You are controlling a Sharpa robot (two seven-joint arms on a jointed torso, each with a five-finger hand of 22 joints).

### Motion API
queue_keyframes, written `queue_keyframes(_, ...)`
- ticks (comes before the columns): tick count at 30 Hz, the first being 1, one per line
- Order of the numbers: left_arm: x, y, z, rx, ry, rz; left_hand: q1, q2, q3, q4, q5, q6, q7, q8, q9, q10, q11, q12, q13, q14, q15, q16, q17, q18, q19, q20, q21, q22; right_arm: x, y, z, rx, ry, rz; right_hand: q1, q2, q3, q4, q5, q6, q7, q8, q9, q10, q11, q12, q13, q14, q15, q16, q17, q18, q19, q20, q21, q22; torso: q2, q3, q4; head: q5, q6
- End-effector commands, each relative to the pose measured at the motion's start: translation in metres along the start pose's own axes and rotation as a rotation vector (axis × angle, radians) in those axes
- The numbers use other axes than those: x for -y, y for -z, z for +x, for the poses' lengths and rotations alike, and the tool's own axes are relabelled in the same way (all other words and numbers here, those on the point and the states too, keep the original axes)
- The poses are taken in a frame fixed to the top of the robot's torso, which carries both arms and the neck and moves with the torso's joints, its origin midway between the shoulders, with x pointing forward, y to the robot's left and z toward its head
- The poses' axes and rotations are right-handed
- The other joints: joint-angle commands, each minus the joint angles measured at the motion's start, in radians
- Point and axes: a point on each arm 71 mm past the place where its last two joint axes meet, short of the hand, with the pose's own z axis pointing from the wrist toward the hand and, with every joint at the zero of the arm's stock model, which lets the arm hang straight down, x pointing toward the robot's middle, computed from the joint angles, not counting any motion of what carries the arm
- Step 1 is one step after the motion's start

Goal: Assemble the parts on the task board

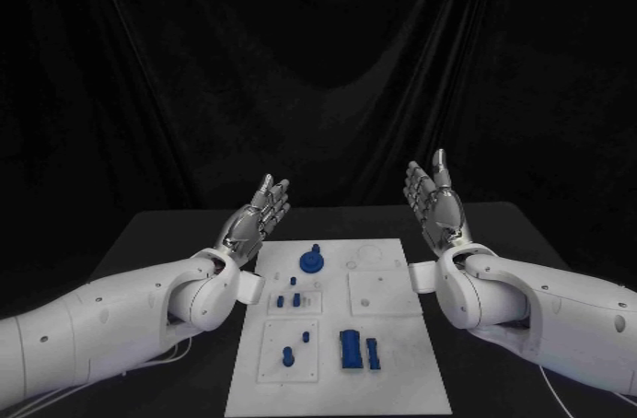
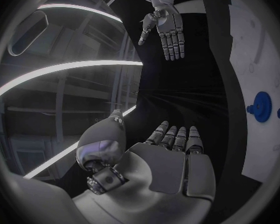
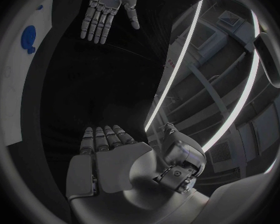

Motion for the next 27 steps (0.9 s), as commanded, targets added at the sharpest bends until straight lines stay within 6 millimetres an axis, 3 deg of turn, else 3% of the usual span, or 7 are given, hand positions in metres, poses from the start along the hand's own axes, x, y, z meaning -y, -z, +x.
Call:
queue_keyframes(1, 0.001, 0.000, -0.001, 0.201, -0.069, -0.043, -0.157, -0.048, 0.034, -0.037, -0.102, -0.044, -0.001, -0.005, -0.002, -0.008, -0.002, -0.014, -0.001, 0.000, -0.010, -0.004, -0.001, -0.067, 0.001, -0.030, -0.006, -0.001, 0.009, 0.000, -0.007, 0.131, -0.012, 0.118, -0.006, 0.001, 0.003, 0.000, -0.004, -0.003, 0.000, -0.004, -0.001, 0.000, -0.003, -0.004, -0.001, 0.000, -0.005, -0.004, -0.001, -0.007, 0.000, -0.005, -0.004, -0.001, -0.015, -0.0008, 0.0079, -0.016, 0.038)
queue_keyframes(2, 0.002, 0.000, 0.002, 0.222, -0.072, -0.046, -0.170, -0.048, 0.107, -0.040, -0.102, -0.045, -0.001, -0.005, -0.002, -0.008, -0.002, -0.014, -0.001, 0.000, -0.010, -0.004, -0.001, -0.067, 0.001, -0.030, -0.006, -0.001, 0.009, 0.000, -0.007, 0.132, -0.013, 0.118, -0.006, 0.001, 0.003, 0.000, -0.004, -0.003, 0.000, -0.004, -0.001, 0.000, -0.003, -0.004, -0.001, 0.000, -0.005, -0.004, -0.001, -0.007, 0.000, -0.005, -0.004, -0.001, -0.017, -0.0009, 0.0086, -0.018, 0.044)
queue_keyframes(3, 0.004, 0.000, 0.004, 0.243, -0.075, -0.049, -0.182, -0.048, 0.107, -0.043, -0.102, -0.049, -0.001, -0.005, -0.002, -0.008, -0.002, -0.014, -0.001, 0.000, -0.010, -0.004, -0.001, -0.067, 0.001, -0.030, -0.006, -0.001, 0.009, 0.000, -0.007, 0.132, -0.013, 0.118, -0.006, 0.001, 0.003, 0.000, -0.004, -0.003, 0.000, -0.004, -0.001, 0.000, -0.003, -0.004, -0.001, 0.000, -0.005, -0.004, -0.001, -0.007, 0.000, -0.005, -0.004, -0.001, -0.018, -0.0009, 0.0092, -0.020, 0.049)
queue_keyframes(4, 0.006, 0.000, 0.007, 0.271, -0.078, -0.054, -0.194, -0.048, 0.107, -0.117, -0.102, -0.052, -0.001, -0.005, -0.002, -0.008, -0.002, -0.014, -0.001, 0.000, -0.010, -0.004, -0.001, -0.067, 0.001, -0.030, -0.006, -0.001, 0.009, 0.000, -0.007, 0.132, -0.013, 0.118, -0.006, 0.001, 0.003, 0.000, -0.004, -0.003, 0.000, -0.004, -0.001, 0.000, -0.003, -0.004, -0.001, 0.000, -0.005, -0.004, -0.001, -0.007, 0.000, -0.005, -0.004, -0.001, -0.019, -0.0010, 0.0096, -0.022, 0.052)
queue_keyframes(8, 0.010, 0.000, 0.013, 0.328, -0.085, -0.066, -0.238, -0.048, 0.107, -0.117, -0.102, -0.063, -0.001, -0.005, -0.002, -0.008, -0.002, -0.014, -0.001, 0.000, -0.010, -0.004, -0.001, -0.067, 0.001, -0.030, -0.006, -0.001, 0.009, 0.000, -0.007, 0.132, -0.013, 0.118, -0.006, 0.001, 0.003, 0.000, -0.004, -0.003, 0.000, -0.004, -0.001, 0.000, -0.003, -0.004, -0.001, 0.000, -0.005, -0.004, -0.001, -0.007, 0.000, -0.005, -0.004, -0.001, -0.020, -0.0011, 0.0104, -0.024, 0.058)
queue_keyframes(9, 0.011, 0.001, 0.015, 0.341, -0.087, -0.069, -0.248, -0.048, 0.107, -0.117, -0.102, -0.133, -0.001, -0.005, -0.002, -0.008, -0.002, -0.014, -0.001, 0.000, -0.010, -0.004, -0.001, -0.067, 0.001, -0.030, -0.006, -0.001, 0.009, 0.000, -0.007, 0.132, -0.013, 0.118, -0.006, 0.001, 0.003, 0.000, -0.004, -0.003, 0.000, -0.004, -0.001, 0.000, -0.003, -0.004, -0.001, 0.000, -0.005, -0.004, -0.001, -0.007, 0.000, -0.005, -0.004, -0.001, -0.020, -0.0011, 0.0104, -0.024, 0.058)
queue_keyframes(27, 0.015, 0.002, 0.021, 0.400, -0.092, -0.083, -0.374, -0.048, 0.107, -0.117, -0.102, -0.133, -0.001, -0.005, -0.002, -0.008, -0.002, -0.014, -0.001, 0.000, -0.010, -0.004, -0.001, -0.067, 0.001, -0.030, -0.006, -0.001, 0.009, 0.000, -0.007, 0.132, -0.013, 0.118, -0.006, 0.001, 0.003, 0.000, -0.004, -0.003, 0.000, -0.004, -0.001, 0.000, -0.003, -0.004, -0.001, 0.000, -0.005, -0.004, -0.001, -0.007, 0.000, -0.005, -0.004, -0.001, -0.020, -0.0011, 0.0104, -0.024, 0.058)
